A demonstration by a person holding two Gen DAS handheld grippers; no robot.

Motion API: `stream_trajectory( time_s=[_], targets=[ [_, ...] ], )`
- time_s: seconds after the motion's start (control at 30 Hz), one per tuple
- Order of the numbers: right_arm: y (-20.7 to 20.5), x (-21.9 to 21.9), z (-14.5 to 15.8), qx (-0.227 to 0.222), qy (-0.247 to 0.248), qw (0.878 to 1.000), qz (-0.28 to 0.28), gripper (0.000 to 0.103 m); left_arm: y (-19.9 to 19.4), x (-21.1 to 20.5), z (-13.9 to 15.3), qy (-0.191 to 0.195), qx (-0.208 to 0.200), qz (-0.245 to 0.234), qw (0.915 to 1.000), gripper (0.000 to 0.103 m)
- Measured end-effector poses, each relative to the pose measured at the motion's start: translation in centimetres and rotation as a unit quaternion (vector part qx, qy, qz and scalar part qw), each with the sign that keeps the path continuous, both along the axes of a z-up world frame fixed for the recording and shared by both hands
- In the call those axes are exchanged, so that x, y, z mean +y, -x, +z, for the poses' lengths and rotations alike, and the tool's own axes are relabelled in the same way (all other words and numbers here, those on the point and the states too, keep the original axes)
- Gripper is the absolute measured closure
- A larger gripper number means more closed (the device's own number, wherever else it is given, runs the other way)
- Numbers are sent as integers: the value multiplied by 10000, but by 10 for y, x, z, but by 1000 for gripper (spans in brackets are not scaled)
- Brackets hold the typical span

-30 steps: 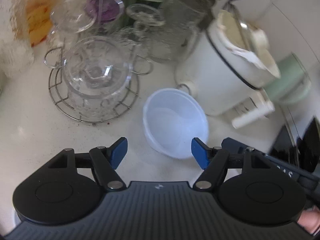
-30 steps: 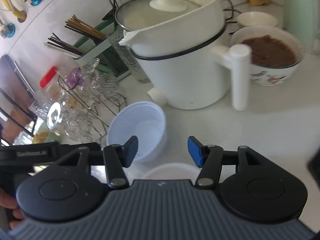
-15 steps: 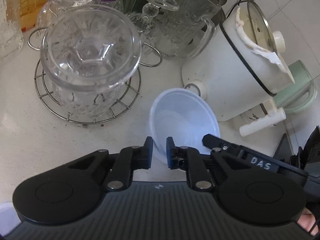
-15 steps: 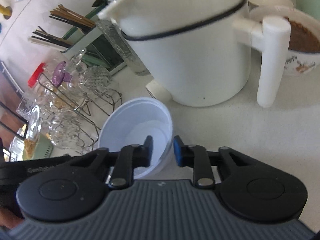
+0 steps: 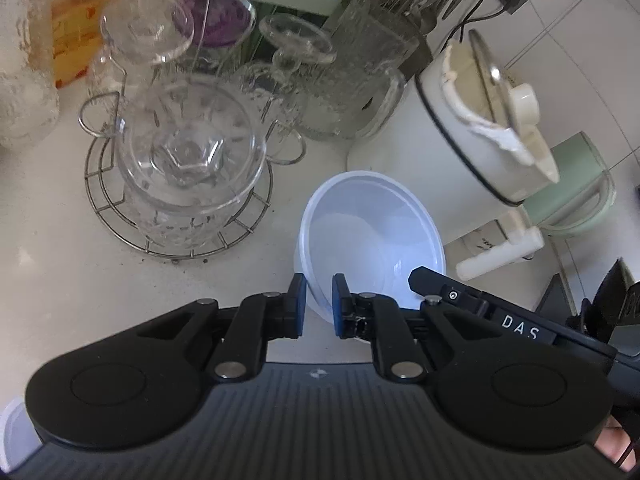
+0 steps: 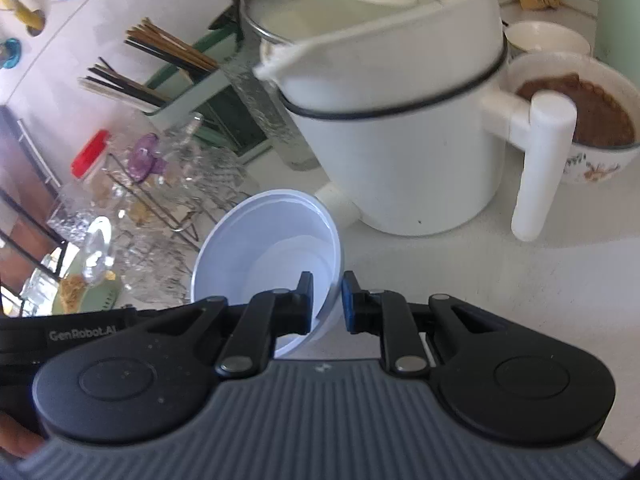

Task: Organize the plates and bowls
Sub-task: 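Carry the held bowl with the left tool over the first bowl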

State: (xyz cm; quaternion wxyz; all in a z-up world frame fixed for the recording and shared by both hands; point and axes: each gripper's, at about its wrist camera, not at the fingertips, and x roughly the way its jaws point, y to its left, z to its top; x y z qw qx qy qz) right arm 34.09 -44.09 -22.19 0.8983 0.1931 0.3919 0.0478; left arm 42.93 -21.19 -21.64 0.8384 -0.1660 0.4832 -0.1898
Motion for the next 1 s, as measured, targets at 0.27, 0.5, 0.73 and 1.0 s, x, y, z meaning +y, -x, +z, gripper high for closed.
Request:
stream_trajectory(
  time_s=[0.27, 0.5, 0.73, 1.0],
  targets=[
    [16, 1, 24, -51, -105, 9999, -84, 85, 12, 2, 32, -6, -51, -54, 10000, 87],
    [30, 10, 57, -259, -11, 9996, -78, 85, 25, 13, 67, 46, -106, -103, 9999, 87],
    [42, 27, 85, -458, -22, 9989, 8, 85, 43, 39, 91, 108, -53, 114, 9999, 87],
    [53, 49, 100, -592, -17, 9982, -10, 83, 59, 67, 111, 192, -199, 194, 9994, 87]
  ],
)
